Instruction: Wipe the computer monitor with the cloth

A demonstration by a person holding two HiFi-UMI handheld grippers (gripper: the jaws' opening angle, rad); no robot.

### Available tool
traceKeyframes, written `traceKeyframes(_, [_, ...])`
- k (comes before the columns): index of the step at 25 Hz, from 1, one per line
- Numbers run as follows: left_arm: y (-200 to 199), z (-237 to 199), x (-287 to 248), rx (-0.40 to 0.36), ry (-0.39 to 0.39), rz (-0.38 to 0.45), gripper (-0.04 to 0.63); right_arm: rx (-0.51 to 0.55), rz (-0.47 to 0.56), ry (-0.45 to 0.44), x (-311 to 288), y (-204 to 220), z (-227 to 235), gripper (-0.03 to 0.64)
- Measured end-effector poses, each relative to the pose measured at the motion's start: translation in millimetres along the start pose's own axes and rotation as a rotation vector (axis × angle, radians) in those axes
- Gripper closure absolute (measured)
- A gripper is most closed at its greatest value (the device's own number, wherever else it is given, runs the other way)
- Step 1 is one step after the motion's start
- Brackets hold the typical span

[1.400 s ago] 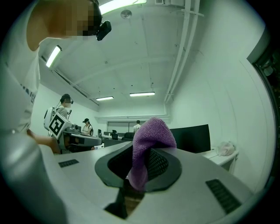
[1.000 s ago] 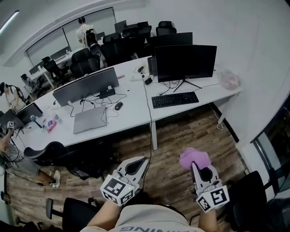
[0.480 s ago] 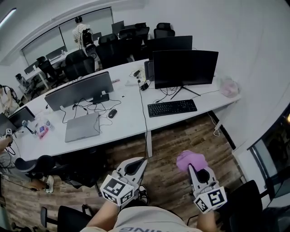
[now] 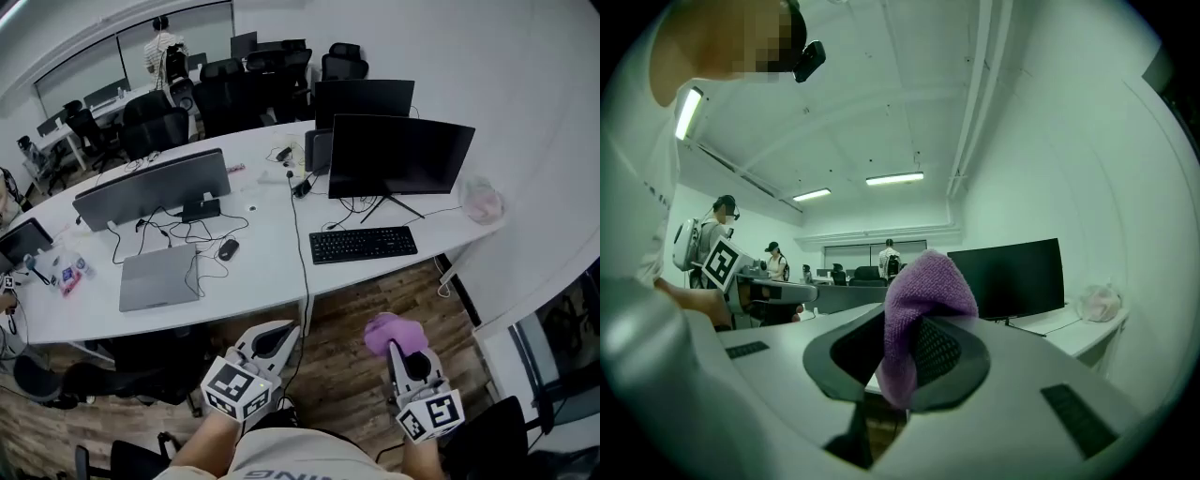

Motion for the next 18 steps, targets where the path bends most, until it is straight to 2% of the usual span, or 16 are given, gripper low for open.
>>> traceKeyframes(3, [-2.2, -29.5, -9.8, 0.04, 0.007, 0.008, 0.591, -0.004, -0.004, 0.018, -30.0, -1.2, 6.5, 0.554])
traceKeyframes(10, [-5.2, -93.8, -17.9, 0.02, -0.036, 0.016, 0.591, -0.009, -0.03, 0.02, -90.8, -2.6, 8.4, 0.554])
traceKeyframes(18, [2.3, -126.3, -34.9, 0.056, -0.072, 0.014, 0.591, 0.011, -0.056, -0.032, -142.4, -6.9, 24.8, 0.554])
Point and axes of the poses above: the fingertips, and each gripper's own axes: x backward along the fingers, z to its right, y out of its underside, the point moved 9 cm from there along x, backward along the fingers, and after that the axes turned 15 degrees about -y, right-handed, at the moved point
